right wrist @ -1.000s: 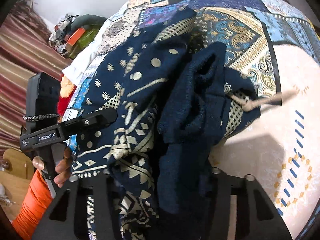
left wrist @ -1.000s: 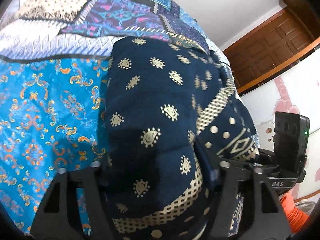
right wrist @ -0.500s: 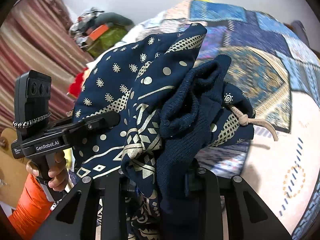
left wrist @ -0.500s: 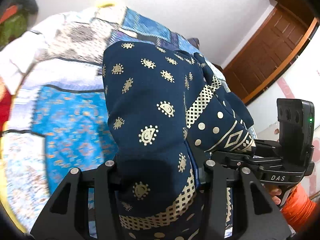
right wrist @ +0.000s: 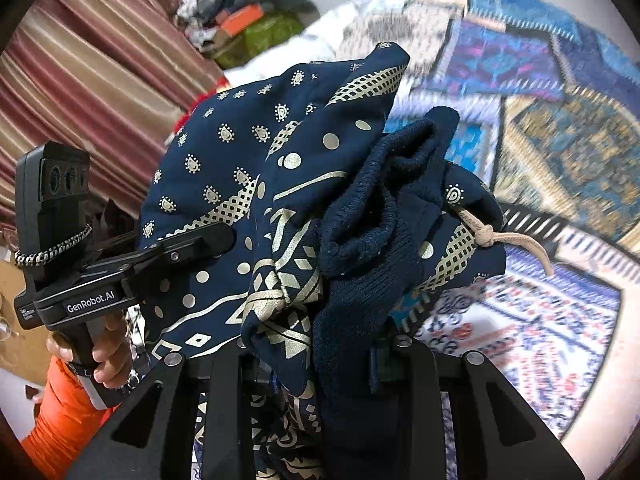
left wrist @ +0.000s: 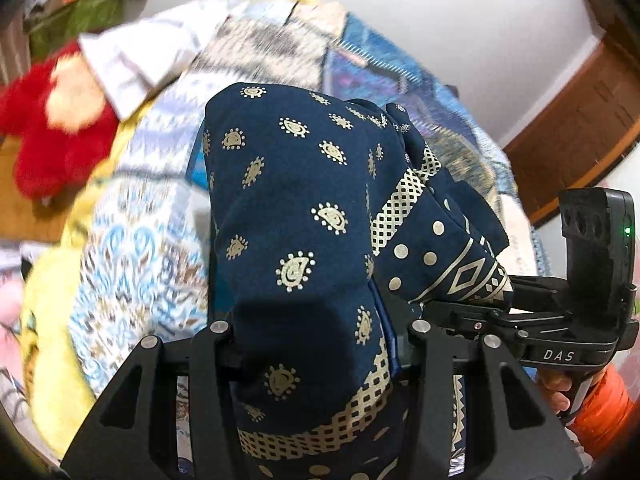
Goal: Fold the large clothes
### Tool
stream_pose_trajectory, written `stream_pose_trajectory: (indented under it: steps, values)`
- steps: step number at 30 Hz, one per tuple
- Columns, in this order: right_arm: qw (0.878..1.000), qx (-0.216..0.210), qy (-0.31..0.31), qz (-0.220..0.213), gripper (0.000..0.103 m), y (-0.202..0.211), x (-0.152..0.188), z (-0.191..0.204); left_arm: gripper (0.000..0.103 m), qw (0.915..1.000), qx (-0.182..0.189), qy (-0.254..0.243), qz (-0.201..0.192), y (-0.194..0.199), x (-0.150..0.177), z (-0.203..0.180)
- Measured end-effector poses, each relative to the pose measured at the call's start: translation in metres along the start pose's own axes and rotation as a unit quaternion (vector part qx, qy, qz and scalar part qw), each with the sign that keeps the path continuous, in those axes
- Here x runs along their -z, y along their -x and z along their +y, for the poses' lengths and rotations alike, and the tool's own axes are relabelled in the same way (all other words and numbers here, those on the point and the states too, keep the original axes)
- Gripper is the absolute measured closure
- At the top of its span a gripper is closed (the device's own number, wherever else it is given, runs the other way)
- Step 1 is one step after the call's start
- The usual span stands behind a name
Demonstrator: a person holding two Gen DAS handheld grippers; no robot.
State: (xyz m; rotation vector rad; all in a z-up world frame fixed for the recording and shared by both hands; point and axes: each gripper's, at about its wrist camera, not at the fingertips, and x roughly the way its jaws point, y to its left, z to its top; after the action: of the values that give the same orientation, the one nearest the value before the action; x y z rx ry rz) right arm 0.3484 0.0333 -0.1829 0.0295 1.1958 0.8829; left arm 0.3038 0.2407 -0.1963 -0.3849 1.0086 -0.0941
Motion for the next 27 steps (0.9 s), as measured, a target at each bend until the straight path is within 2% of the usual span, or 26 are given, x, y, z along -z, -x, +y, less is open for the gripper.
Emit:
stream_pose_trajectory:
  steps: [6,10,13,16,19,21,23,25,26,27]
  values:
    - [0.998,0.021,-0.011,0.062,0.075,-0.053,0.006,-0.013,0.053,0.9975,0.013,0.05,0.048,-0.05,0.017,0.027]
    - [0.996,0.025,-0.021,0.08,0.07,-0.067,0.005,-0.026,0.048,0.9988,0.008,0.037,0.03,-0.051,0.023,0.027]
    - [0.995,0.028,-0.014,0.09,0.061,-0.064,0.009,-0.028,0.043,0.9993,-0.007,0.027,0.024,-0.048,0.028,0.02]
    - [0.995,0.052,0.009,0.081,0.06,-0.043,0.017,-0.032,0.043,0.9995,-0.03,0.004,0.008,-0.026,0.034,0.018]
    - [0.992,0.101,0.056,0.051,0.06,-0.015,0.024,-0.02,0.043,0.997,-0.069,-0.032,-0.017,-0.004,0.037,0.011]
    - [0.987,0.133,0.084,0.028,0.058,-0.001,0.026,-0.008,0.043,0.9899,-0.111,-0.078,-0.039,0.013,0.043,-0.005]
    - [0.981,0.159,0.115,0.003,0.058,0.013,0.033,0.008,0.041,0.9839,-0.129,-0.112,-0.051,0.021,0.05,-0.019]
    - [0.978,0.158,0.132,-0.013,0.058,0.018,0.039,0.024,0.032,0.981,-0.131,-0.134,-0.052,0.021,0.058,-0.031]
    - [0.979,0.148,0.137,-0.01,0.058,0.017,0.042,0.031,0.026,0.9799,-0.132,-0.142,-0.047,0.017,0.064,-0.036]
    - [0.981,0.134,0.14,0.001,0.058,0.012,0.045,0.037,0.025,0.9793,-0.134,-0.146,-0.041,0.013,0.069,-0.037]
